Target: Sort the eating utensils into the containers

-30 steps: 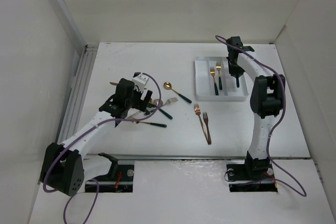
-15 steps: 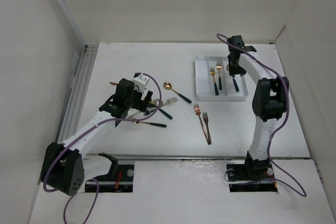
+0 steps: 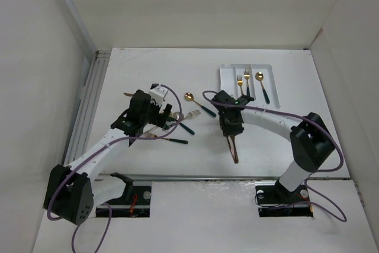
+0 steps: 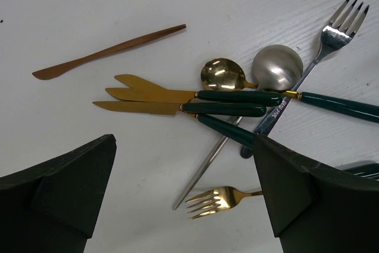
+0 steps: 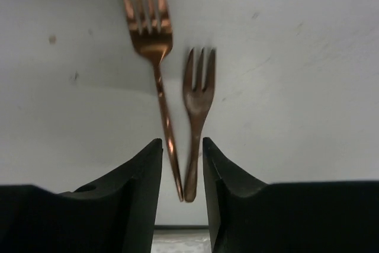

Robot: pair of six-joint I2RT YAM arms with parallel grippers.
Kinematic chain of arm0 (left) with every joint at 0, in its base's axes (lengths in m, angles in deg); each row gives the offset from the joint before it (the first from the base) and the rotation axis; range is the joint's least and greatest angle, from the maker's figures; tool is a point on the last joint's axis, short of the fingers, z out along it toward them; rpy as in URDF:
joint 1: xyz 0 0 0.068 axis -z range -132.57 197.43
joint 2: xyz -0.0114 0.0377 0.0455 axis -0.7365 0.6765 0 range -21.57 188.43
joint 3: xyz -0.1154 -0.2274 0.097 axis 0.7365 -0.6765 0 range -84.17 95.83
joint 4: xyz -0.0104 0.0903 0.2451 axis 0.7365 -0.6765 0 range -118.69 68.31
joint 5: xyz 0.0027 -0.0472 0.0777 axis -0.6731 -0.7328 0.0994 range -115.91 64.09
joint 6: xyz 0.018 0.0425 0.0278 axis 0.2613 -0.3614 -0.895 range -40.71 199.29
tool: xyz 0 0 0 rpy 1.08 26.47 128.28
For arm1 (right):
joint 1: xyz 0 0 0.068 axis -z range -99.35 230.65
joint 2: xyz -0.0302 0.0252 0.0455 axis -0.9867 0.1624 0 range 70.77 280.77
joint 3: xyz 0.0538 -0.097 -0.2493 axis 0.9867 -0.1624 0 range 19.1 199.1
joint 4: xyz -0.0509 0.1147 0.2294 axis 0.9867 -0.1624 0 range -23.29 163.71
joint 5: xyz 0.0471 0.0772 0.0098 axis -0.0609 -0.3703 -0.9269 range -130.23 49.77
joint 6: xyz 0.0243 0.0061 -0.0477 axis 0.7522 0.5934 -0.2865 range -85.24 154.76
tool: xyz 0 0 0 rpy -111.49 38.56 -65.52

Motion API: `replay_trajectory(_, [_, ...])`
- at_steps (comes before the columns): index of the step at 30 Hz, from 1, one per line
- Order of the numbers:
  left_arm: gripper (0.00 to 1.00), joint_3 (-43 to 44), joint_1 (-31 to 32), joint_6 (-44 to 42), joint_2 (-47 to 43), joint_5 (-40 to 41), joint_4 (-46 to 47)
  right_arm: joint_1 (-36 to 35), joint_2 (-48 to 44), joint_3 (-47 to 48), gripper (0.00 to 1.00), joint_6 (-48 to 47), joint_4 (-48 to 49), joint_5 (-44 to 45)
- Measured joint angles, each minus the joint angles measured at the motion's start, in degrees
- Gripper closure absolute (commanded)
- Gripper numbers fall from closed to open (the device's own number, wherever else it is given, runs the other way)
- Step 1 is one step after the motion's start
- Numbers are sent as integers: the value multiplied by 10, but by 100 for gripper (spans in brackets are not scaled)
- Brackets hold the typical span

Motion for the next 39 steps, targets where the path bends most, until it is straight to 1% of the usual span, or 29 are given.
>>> replay_trajectory(2, [0,-2,3,0,0,0,1,-26,0,-25,64,31,-3,-18])
replay_trajectory(5, [0,-4,8,-1,0,0,2,-26,0,-48,66,67,-4,-21])
replay_trajectory(9, [0,-14,15,-1,-9,2,13,-24,0,-71,66,106,-4,-20])
replay_trajectory(15, [0,-27,23,0,-17,3,16,-39,2,-110,68,138,2,-23])
replay_trajectory(18, [0,-29,26,0,-19,5,17,-40,3,-114,68,147,7,-26])
replay_trajectory(20, [0,-29,26,0,-19,7,17,-41,3,-114,74,152,9,-27])
replay_trajectory(21, [0,-29,26,0,-19,7,17,-42,3,-114,79,153,11,-28])
replay_trajectory(22, [0,-29,26,0,-19,8,17,-43,3,-114,94,155,12,-29])
replay_trajectory(23, [0,-29,26,0,-19,9,17,-43,3,-114,100,155,14,-29])
replay_trajectory(31, [0,-30,28,0,-20,13,21,-55,2,-113,100,159,8,-13])
replay_trajectory(34, [0,-31,30,0,-20,14,21,-64,-3,-102,100,155,-13,0])
replay_trajectory(37, [0,-32,30,0,-20,14,21,-69,-34,-64,100,142,-44,15])
replay_trajectory(39, [0,-32,30,0,-20,14,21,-64,-57,-13,100,127,-60,28])
